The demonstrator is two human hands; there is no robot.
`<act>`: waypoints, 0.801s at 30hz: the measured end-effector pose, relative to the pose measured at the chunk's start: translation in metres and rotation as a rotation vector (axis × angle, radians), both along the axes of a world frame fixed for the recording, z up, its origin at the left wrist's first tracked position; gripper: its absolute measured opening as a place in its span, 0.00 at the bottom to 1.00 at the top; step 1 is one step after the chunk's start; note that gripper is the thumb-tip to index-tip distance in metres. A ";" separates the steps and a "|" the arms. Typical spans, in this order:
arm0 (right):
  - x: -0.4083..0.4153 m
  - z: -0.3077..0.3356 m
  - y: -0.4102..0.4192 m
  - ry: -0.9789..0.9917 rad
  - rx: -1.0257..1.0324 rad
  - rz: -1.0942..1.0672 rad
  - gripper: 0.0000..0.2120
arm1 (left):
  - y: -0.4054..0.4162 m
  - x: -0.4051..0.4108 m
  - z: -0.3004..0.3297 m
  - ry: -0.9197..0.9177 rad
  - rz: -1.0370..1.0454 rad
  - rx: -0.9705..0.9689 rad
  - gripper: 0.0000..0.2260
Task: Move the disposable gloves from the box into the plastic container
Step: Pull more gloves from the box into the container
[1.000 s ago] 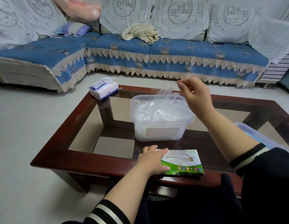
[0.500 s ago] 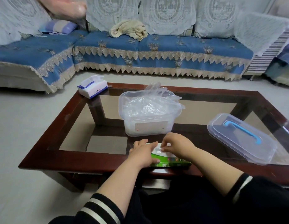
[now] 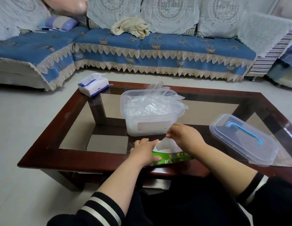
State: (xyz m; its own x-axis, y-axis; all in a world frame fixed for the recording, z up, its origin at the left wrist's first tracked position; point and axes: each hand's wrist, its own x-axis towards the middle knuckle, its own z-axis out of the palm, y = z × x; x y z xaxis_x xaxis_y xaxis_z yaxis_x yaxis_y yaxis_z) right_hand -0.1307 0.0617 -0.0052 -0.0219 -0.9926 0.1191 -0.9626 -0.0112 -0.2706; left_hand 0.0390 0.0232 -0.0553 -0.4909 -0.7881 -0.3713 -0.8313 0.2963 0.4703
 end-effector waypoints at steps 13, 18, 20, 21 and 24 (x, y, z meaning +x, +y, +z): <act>-0.001 0.055 -0.018 -0.137 0.311 0.091 0.19 | 0.004 0.002 -0.001 -0.057 -0.066 -0.043 0.34; 0.002 -0.005 0.004 0.037 0.312 0.070 0.11 | 0.005 0.002 -0.003 -0.048 -0.052 -0.042 0.34; 0.004 -0.007 0.006 -0.025 0.182 0.028 0.08 | 0.005 0.001 -0.002 -0.051 -0.051 -0.043 0.33; 0.005 -0.006 0.005 -0.089 0.126 0.009 0.08 | 0.005 0.000 -0.001 -0.056 -0.052 -0.043 0.33; 0.003 0.007 0.000 -0.452 -0.048 -0.048 0.05 | 0.005 0.000 0.000 -0.068 -0.055 -0.041 0.31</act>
